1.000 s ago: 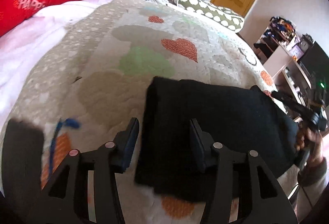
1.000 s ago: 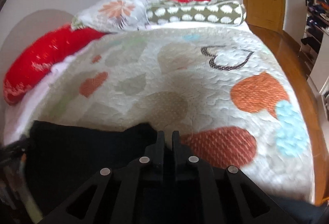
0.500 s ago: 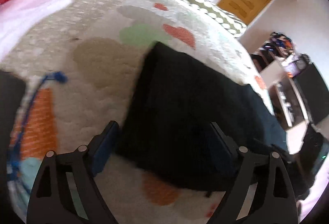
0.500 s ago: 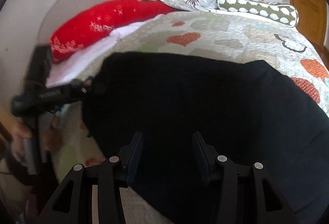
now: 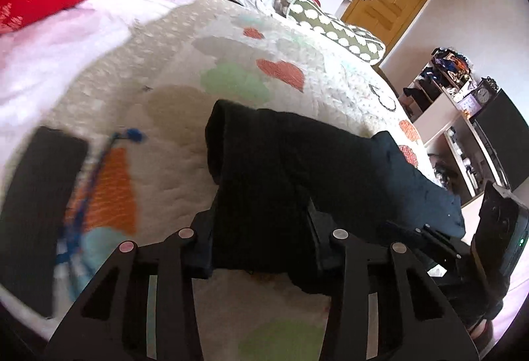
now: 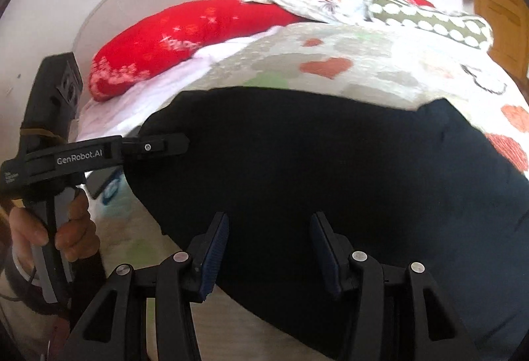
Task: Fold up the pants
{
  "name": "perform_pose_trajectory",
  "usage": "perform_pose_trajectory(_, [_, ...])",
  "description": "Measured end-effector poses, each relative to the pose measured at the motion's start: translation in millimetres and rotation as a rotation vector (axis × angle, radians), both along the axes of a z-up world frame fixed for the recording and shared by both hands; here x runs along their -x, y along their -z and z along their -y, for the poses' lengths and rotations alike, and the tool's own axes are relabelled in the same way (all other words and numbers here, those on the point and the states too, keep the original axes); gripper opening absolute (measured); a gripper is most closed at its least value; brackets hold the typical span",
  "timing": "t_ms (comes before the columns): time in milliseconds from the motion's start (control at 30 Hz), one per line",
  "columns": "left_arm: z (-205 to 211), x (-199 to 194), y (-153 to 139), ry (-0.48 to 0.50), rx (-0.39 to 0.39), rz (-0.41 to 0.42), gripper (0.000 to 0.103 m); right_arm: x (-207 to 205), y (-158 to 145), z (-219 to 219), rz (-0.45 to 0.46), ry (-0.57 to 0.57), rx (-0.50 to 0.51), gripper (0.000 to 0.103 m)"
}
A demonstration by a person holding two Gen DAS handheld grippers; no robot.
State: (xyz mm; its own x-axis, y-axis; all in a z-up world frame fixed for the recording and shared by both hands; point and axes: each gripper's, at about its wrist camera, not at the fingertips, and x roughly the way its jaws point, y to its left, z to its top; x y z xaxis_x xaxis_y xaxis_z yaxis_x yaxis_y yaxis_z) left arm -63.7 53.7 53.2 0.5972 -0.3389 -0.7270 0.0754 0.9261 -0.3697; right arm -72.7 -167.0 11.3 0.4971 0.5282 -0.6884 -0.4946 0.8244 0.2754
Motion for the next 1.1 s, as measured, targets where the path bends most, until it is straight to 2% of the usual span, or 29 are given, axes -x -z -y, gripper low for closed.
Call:
perform_pose_trajectory(100, [-14.8,5.6,9.0,-0.027,-0.02,-0.026,0.04,3.9,4.0,-11.4,-0.039,-0.039,-0.037,0.05])
perform_pose_trajectory(167, [-18.9,7.3,22.9,-0.034,-0.01,-0.065,0.041,3.2,8.8,-12.8,-0.06,-0.048,-0.023,0.05])
perform_pose_trajectory(233, [-20.6,11.2,30.9,-0.051,0.0,-0.081,0.042,3.7,6.8,2.3,-0.041,-0.013,-0.009,0.05])
perform_pose_trajectory(300, [-19.4,15.0,28.8,-0.054,-0.005,-0.061,0.043,2.3,3.2,35.6,-0.015,0.061,-0.011,0.05])
perform_pose_trajectory(367, [-16.4,15.6,26.8,-0.055,-0.023,-0.056,0.043,-4.2,3.8,86.9,-0.007,0.185,0.008,0.05])
perform_pose_trajectory(433, [-13.0,14.2,27.1,-0.053,-0.05,-0.058,0.043,-15.6,7.1,145.9,-0.032,0.32,0.023,0.05])
perform_pose_trajectory(533, [-13.9,12.4,29.2,-0.059,-0.038,-0.065,0.043,-31.0,13.0,243.1,-0.069,0.538,0.004,0.049])
perform_pose_trajectory(600, [-14.5,12.7,28.8,-0.07,-0.036,-0.073,0.045,-34.5,15.6,291.3,-0.139,0.553,-0.154,0.032])
perform_pose_trajectory(633, [-14.6,13.9,27.1,-0.078,-0.045,-0.075,0.047,-32.4,11.9,299.9,-0.146,0.595,-0.133,0.032])
perform_pose_trajectory(667, [-15.5,16.8,23.8,-0.087,-0.056,-0.072,0.048,-29.7,5.0,302.9,-0.126,0.624,-0.077,0.032])
perform_pose_trajectory(767, [-16.3,28.0,10.6,-0.106,-0.093,-0.047,0.048,-17.9,-12.7,295.9,-0.053,0.643,-0.001,0.036])
perform_pose_trajectory(933, [-14.2,51.7,-27.7,-0.164,-0.225,0.059,0.052,3.5,-28.6,266.5,0.003,0.549,0.048,0.037])
perform_pose_trajectory(1100, [-2.2,59.0,-41.9,-0.14,-0.22,0.096,0.052,17.0,-24.3,241.7,0.018,0.49,0.101,0.037])
